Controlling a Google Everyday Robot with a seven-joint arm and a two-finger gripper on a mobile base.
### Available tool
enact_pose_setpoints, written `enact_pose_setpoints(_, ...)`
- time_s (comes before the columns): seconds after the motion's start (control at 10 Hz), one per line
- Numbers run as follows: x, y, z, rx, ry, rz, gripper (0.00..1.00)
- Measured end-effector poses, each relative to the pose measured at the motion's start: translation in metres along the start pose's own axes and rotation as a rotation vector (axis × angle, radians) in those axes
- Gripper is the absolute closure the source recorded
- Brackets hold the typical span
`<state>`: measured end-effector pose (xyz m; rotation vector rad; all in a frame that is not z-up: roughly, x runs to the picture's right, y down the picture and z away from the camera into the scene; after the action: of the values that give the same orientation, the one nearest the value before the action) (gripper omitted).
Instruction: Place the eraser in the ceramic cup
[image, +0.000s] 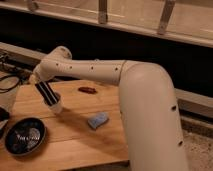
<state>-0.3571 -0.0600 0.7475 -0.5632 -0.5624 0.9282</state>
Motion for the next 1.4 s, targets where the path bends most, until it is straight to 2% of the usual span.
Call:
enact_pose_setpoints(0.2, -0.009, -0.009, 0.015, -0.005, -0.025, 0.011, 0.98)
enact_pose_setpoints(0.4, -0.007, -0.016, 0.021, -0.008, -0.037, 0.023, 0.98)
enact_pose_setpoints(0.5, -0.004, -0.022, 0.024, -0.011, -0.048, 0.037, 0.93)
enact_pose_setpoints(0.6, -0.002, -0.023, 0.025, -0.012, -0.048, 0.043, 0.89)
enact_pose_setpoints(1.0, -0.002, -0.014, 0.028, -0.013, -0.042, 0.029, 0.85)
enact_pose_setpoints(1.1, 0.0, -0.016, 0.028, -0.012, -0.043, 0.031, 0.8)
enact_pose_setpoints(1.2, 0.001, -0.017, 0.029, -0.013, -0.044, 0.033, 0.68)
enact_pose_setpoints(1.3, 0.004, -0.014, 0.031, -0.014, -0.042, 0.032, 0.61)
enact_pose_setpoints(1.4, 0.004, -0.011, 0.031, -0.016, -0.042, 0.031, 0.59)
